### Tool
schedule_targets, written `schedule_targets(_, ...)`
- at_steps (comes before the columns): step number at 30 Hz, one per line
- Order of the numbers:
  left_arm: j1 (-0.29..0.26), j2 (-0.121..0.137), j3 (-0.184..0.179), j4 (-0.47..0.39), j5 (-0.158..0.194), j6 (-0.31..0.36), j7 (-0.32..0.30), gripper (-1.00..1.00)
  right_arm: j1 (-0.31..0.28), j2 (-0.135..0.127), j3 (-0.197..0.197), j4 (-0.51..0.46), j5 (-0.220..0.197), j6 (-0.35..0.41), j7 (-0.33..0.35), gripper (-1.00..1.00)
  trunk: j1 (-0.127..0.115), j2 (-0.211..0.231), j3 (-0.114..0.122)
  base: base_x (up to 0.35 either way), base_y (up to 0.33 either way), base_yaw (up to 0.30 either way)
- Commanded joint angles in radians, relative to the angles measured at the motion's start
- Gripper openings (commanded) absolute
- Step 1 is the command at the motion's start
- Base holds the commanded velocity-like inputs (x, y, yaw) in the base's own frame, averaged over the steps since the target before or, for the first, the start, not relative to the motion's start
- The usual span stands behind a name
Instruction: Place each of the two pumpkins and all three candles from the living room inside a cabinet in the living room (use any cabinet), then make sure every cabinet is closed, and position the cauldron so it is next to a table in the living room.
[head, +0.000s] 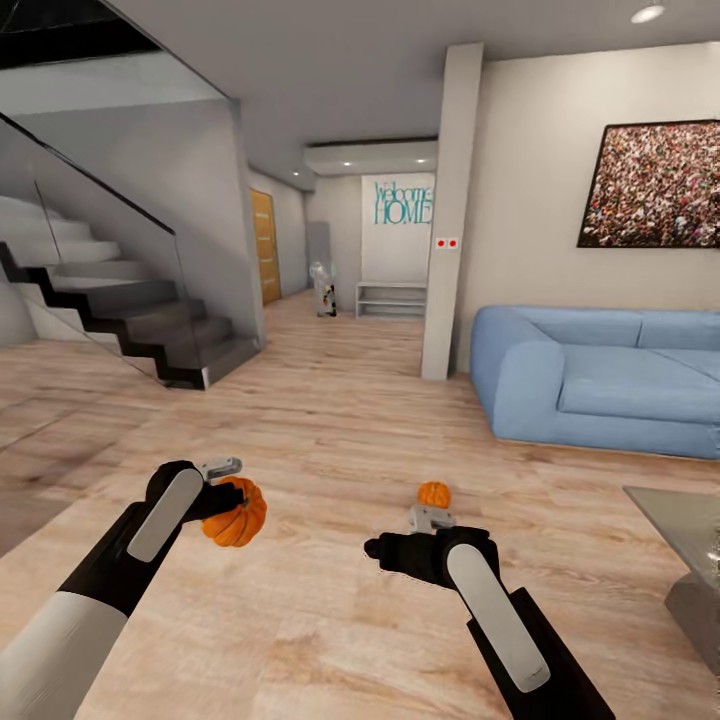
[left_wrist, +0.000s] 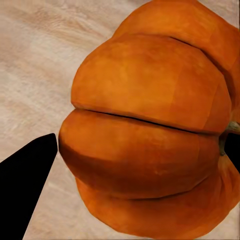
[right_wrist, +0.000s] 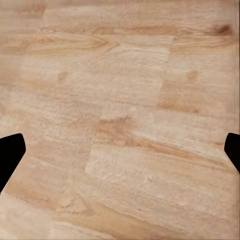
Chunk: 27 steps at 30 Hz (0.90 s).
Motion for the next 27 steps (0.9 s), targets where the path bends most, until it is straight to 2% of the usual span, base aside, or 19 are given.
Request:
schedule_targets(1,-0.001,0.001,-0.003,-0.002,0.007,0.000,0.011,-1.00,-0.001,0.000,0.001,-0.001,-0.009,0.003,-0.010,1.00,0.000,-0.001,-0.001,0.329,0.110,-0.291)
schedule_targets(18,-0.001,0.001,-0.003,0.000,0.010,0.000,0.011,-1.00,-0.001,0.000,0.000,0.001,-0.009,0.003,-0.010,1.00,0.000,-0.001,-0.001,0.326,0.121,-0.288)
schedule_targets(27,-0.001,0.000,-0.006,0.000,0.011,0.000,0.011,-1.00,-0.001,0.000,-0.001,0.001,-0.008,0.002,-0.010,1.00,0.000,-0.001,-0.001,0.322,0.128,-0.058)
